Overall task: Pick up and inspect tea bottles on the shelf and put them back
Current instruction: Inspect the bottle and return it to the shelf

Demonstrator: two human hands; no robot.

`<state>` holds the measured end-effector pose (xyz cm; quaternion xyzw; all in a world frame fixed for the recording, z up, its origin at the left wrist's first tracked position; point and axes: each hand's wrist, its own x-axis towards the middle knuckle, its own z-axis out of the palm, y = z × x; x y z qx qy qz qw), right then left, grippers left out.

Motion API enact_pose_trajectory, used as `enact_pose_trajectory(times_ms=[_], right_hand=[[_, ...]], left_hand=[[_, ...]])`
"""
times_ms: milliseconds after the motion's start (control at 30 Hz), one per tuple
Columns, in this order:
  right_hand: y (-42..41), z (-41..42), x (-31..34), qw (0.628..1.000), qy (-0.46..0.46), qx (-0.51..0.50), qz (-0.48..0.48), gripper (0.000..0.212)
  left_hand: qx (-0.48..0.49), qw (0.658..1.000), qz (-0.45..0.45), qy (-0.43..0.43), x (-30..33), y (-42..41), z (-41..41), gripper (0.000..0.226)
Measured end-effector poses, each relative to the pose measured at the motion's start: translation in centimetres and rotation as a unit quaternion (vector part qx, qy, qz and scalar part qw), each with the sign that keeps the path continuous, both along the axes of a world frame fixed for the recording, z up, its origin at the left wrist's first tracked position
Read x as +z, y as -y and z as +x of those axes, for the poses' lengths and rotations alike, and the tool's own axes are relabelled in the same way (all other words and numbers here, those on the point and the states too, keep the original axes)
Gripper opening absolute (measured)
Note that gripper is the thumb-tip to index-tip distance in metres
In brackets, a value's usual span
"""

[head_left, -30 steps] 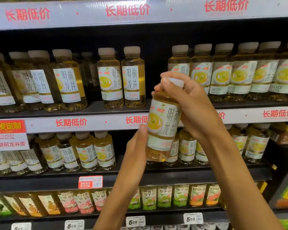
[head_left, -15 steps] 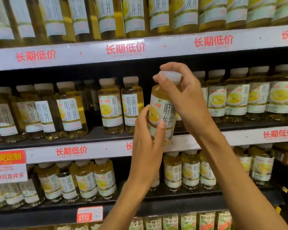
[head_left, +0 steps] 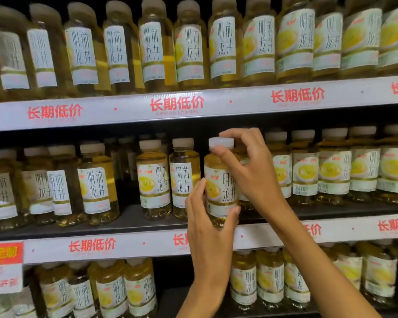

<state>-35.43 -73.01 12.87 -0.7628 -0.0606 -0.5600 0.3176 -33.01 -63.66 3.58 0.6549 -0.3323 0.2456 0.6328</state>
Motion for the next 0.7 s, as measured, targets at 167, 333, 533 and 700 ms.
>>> enact_pose_trajectory(times_ms=[167,333,533,700], right_hand=[[1.4,-1.1,-0.9,0.982,-0.062,-0.098,-0.146,0.059],[2.1,-1.0,-0.6,0.965,-0.060,-0.175,-0.184,0.063],[2.1,0.6,-0.8,0.933,-0.025,-0.267,-0.239,0.054],[2.3,0.7,-0.5,0.914,-0.010,-0.306,-0.267,0.054]], left_hand=[[0.092,0.993,0.051,0.050,-0.1,0.7,0.1,0.070],[0.258,0.950,0.134,0.118,0.1,1.3,-0.1,0.075],[0.276,0.935,0.183,0.122,0.4,1.7,0.2,0.077],[0.287,0.933,0.176,0.127,0.5,1.8,0.4,0.078]])
